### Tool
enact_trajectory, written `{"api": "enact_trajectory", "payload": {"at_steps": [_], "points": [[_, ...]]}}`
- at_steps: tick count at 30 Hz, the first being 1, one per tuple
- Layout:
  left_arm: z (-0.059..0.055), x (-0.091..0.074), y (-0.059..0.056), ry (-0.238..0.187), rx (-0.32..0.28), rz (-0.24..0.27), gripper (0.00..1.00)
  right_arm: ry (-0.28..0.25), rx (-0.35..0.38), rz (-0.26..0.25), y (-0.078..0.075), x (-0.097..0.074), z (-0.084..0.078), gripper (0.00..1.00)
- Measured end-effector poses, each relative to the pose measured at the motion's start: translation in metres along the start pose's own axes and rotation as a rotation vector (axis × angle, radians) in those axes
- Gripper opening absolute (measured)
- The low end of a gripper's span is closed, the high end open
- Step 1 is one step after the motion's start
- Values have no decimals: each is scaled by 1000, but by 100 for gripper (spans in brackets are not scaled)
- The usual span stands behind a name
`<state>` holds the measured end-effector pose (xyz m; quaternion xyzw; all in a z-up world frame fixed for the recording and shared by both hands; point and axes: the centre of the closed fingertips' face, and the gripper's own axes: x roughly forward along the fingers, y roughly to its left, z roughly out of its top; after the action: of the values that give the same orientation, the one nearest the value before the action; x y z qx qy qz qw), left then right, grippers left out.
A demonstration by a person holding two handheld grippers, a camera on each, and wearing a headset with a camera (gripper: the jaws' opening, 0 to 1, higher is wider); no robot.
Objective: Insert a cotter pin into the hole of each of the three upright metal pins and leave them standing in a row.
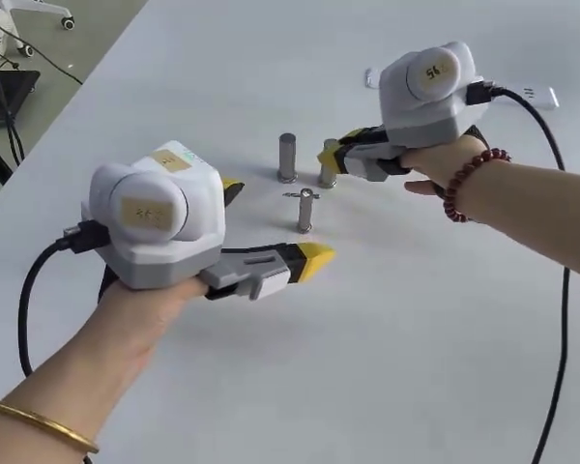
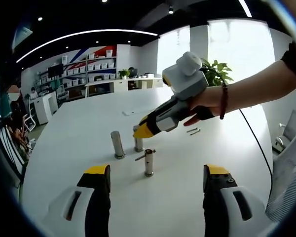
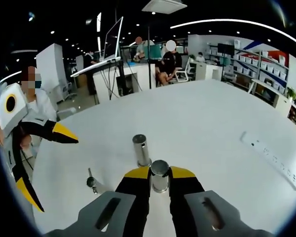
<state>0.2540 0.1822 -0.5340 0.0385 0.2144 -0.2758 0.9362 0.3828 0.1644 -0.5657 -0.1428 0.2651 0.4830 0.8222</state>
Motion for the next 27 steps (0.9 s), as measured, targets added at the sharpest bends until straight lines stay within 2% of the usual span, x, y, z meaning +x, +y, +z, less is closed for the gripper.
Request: {"api": "enact_trajectory", "payload": {"at_steps": [10, 16, 20, 27], "points": [[1, -4, -3, -5, 8, -17, 80, 8, -1, -4, -1, -1, -1, 8], [2, -8, -3, -10, 9, -21, 82, 31, -16, -6, 2, -7, -4, 8], [1, -10, -4, -6, 14, -24, 83, 32, -17, -3, 1, -15, -8, 8], [3, -15, -11, -9, 32, -39, 84, 48, -54, 19, 14, -38, -22, 8]]}}
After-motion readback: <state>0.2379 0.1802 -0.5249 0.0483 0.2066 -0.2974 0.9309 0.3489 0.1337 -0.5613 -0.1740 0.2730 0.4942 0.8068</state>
